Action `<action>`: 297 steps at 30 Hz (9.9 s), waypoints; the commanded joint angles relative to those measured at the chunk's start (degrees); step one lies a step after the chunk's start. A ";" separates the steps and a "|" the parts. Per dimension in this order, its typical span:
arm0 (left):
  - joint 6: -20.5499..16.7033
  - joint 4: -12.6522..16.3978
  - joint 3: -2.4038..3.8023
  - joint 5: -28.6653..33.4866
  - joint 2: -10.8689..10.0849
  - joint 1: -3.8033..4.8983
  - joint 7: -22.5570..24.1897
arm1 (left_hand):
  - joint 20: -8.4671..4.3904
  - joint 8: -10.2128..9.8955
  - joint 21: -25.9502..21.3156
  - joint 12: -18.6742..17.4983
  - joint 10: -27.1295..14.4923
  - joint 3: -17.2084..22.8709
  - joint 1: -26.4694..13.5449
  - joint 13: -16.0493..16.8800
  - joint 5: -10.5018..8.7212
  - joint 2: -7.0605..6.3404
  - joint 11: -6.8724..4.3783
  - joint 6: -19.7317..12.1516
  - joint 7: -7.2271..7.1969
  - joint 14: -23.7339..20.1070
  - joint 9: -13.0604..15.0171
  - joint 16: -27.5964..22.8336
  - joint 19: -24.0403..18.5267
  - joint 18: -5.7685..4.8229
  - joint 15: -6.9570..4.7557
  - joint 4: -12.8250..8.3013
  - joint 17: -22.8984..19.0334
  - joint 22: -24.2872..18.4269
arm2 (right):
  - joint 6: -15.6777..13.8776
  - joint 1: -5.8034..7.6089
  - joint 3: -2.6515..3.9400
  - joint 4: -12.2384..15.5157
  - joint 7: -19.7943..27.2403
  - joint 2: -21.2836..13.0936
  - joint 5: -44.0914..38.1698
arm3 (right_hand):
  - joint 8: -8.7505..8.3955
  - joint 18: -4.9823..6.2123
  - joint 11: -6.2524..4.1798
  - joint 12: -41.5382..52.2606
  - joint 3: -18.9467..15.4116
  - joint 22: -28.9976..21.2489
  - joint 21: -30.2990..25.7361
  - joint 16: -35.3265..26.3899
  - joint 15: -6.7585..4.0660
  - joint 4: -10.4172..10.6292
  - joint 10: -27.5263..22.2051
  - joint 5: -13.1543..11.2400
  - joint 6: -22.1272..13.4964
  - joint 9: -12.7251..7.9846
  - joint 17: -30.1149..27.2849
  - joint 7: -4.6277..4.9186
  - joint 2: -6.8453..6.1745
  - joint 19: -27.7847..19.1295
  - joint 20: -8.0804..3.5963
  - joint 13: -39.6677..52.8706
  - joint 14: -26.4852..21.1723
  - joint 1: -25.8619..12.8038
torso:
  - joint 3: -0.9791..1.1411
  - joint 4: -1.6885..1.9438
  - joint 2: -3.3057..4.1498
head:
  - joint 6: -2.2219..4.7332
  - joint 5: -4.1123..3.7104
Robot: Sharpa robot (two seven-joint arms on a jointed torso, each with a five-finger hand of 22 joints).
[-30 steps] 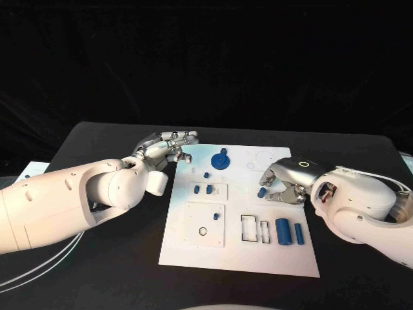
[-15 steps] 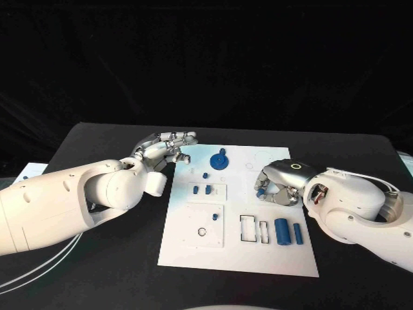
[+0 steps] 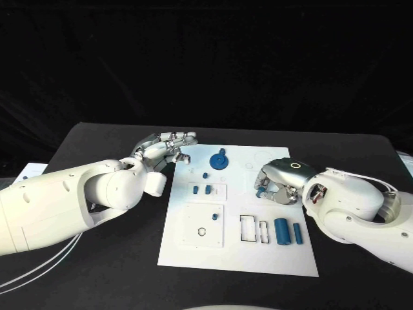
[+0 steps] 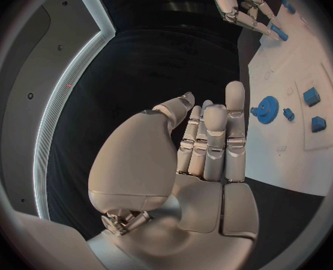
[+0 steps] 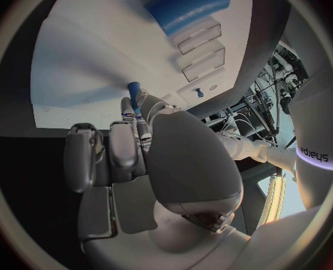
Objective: Assemble the parts on the task board
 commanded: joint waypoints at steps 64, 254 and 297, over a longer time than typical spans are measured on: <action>1.64 -0.44 -0.02 -0.32 0.99 -0.09 0.52 | 0.37 0.42 -0.23 0.50 -0.42 -0.44 -0.12 0.03 0.16 0.51 0.09 -0.44 0.04 -0.47 0.09 -0.04 0.05 1.10 0.14 0.01 -0.05 -0.10 | 0.42 -5.36 -1.36 3.94 1.37 12.49 2.56 | -0.50 -0.39 -0.82 -2.45 3.94 1.65 0.23 0.38 0.23 -1.66 2.20 0.38 -0.02 1.44 -0.24 0.89 -0.74 0.07 0.32 0.03 1.63 -1.41 | -0.06 0.09 0.01 | -1.35 1.31; 4.60 0.28 -0.33 -2.47 -0.12 -0.43 -1.64 | 0.55 1.03 0.72 1.40 -1.42 -1.91 -1.05 0.03 0.17 0.64 0.21 -1.28 0.13 -0.61 0.10 0.33 0.85 0.90 0.29 0.45 -0.23 0.44 | -7.08 -8.96 0.01 12.30 -21.07 -1.73 9.08 | 11.24 -2.81 -6.29 59.68 -28.24 11.39 7.20 11.82 -4.05 4.75 14.36 2.88 -1.46 17.48 15.58 -4.16 2.89 6.28 -3.35 71.24 3.79 -10.32 | -0.09 -1.98 -0.52 | -1.06 -2.50; 4.26 0.71 -0.34 -2.48 -0.76 -0.43 -1.27 | 0.55 1.11 0.76 1.51 -1.48 -1.93 -0.91 0.03 0.18 0.70 0.21 -1.32 0.13 -0.68 0.11 0.30 0.87 0.90 0.29 0.36 -0.36 0.47 | -3.90 -7.60 -0.75 13.20 -21.07 -15.38 11.77 | 4.24 -2.54 -4.22 54.30 -29.28 10.58 6.40 10.79 -2.29 7.86 12.45 13.72 -4.34 14.32 14.49 -1.67 4.51 5.53 -1.76 68.90 3.52 -8.27 | -0.17 -3.15 -0.68 | -0.72 -5.21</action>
